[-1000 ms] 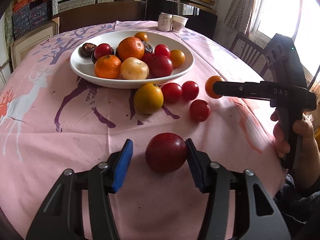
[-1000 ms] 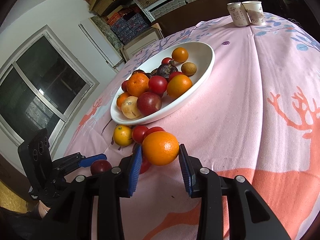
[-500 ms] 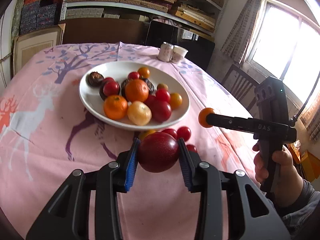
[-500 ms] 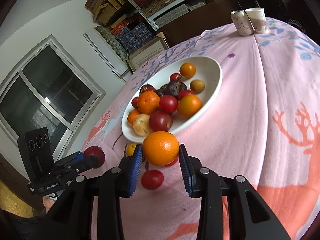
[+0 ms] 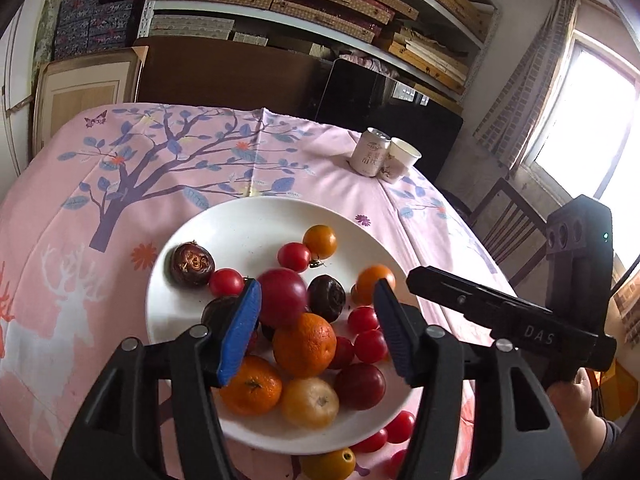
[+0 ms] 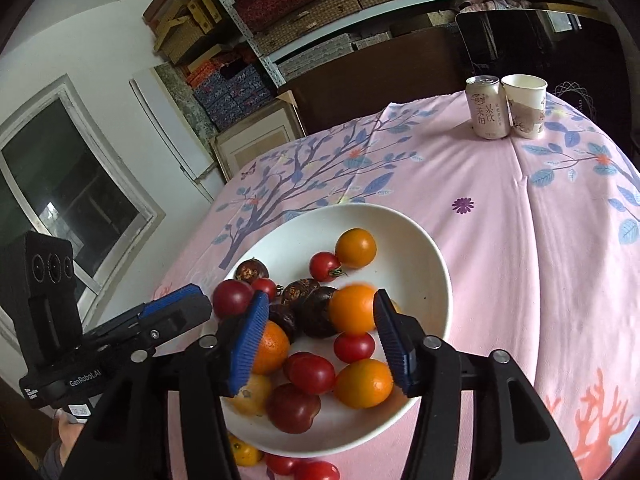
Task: Organize fruits
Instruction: 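Carry a large red tomato with the left tool while the right tool carries an orange onto the plate, then carry a yellow-orange fruit with the left tool while the right tool carries a red tomato onto the plate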
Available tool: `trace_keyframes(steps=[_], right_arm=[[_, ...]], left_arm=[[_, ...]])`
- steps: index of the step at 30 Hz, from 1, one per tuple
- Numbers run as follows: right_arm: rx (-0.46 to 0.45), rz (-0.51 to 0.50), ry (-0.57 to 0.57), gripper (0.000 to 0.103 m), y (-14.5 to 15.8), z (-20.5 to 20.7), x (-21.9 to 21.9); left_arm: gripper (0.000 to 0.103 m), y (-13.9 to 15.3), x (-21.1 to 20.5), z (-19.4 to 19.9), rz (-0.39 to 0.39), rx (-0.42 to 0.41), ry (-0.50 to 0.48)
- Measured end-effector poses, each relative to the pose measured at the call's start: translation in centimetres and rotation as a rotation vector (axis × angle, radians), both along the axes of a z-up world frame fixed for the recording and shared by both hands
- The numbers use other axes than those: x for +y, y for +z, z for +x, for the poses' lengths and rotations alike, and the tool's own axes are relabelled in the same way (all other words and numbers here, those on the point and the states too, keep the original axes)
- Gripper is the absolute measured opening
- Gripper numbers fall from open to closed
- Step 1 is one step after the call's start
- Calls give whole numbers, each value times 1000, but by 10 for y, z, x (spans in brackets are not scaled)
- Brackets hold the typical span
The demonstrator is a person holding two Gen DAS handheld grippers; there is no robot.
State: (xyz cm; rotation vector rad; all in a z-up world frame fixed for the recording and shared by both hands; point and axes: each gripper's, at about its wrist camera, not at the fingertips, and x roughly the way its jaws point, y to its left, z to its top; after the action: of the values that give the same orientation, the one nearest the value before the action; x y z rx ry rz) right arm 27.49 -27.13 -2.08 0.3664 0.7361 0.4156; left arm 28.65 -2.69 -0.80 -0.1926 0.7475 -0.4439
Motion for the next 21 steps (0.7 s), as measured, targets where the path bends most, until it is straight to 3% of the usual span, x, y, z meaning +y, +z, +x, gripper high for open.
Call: trace_keyframes(steps=[1, 3, 7, 12, 17, 19, 21], right_arm=[[-7, -3, -2, 58, 1, -6, -2], [-17, -32, -10, 59, 0, -21, -7], [-20, -124, 27, 62, -10, -62, -1], [8, -262, 149, 63, -36, -107, 28], [39, -357, 210, 63, -56, -118, 55], [62, -341, 229, 58, -61, -116, 62], [76, -359, 250, 32, -65, -114, 70]], left_arm=[[73, 0, 4, -8, -4, -14, 9], [81, -2, 10, -31, 14, -47, 18], [82, -22, 15, -68, 65, -20, -40], [82, -59, 8, -104, 243, 28, -78], [82, -68, 10, -119, 282, 34, -79], [82, -70, 9, -121, 286, 44, -81], [82, -73, 5, -122, 309, 44, -79]])
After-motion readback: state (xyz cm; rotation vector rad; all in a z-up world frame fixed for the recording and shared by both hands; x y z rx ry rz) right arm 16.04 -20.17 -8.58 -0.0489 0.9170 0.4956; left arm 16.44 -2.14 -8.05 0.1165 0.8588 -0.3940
